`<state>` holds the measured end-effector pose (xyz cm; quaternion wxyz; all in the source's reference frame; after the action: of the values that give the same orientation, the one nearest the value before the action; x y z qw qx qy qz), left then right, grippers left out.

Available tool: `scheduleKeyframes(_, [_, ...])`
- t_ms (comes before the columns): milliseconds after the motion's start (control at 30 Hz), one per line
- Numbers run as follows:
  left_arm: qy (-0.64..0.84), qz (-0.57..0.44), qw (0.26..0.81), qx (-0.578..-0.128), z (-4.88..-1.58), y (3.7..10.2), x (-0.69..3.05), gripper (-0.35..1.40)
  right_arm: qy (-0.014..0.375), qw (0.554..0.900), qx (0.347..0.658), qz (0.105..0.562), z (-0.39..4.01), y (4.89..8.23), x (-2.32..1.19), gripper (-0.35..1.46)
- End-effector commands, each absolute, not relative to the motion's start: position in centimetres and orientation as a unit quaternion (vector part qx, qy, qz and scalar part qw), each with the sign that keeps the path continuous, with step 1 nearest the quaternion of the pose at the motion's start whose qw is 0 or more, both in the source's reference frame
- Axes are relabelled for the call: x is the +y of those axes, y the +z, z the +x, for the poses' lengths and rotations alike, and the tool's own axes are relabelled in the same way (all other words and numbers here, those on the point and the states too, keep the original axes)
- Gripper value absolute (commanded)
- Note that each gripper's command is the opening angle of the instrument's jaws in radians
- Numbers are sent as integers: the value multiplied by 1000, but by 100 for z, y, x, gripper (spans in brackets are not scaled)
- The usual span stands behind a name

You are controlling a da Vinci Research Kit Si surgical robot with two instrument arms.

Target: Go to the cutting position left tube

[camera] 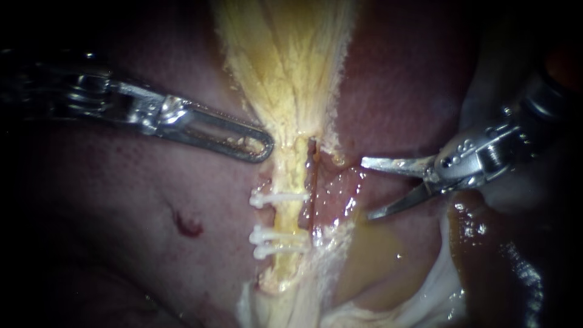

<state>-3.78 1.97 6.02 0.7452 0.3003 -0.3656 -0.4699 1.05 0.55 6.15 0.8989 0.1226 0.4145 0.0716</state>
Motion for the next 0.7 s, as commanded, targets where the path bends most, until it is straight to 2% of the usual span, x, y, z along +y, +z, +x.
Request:
scheduleKeyframes(33, [-469,302,745,-366,-375,599,198,-35,72,899,415,123,104,615,55,144])
scheduleKeyframes(367, [-476,296,741,-370,-332,560,210,-35,72,899,415,123,104,615,56,144])
scheduleKeyframes(700, [-476,295,740,-371,-330,560,208,-35,68,896,418,130,113,619,51,145])
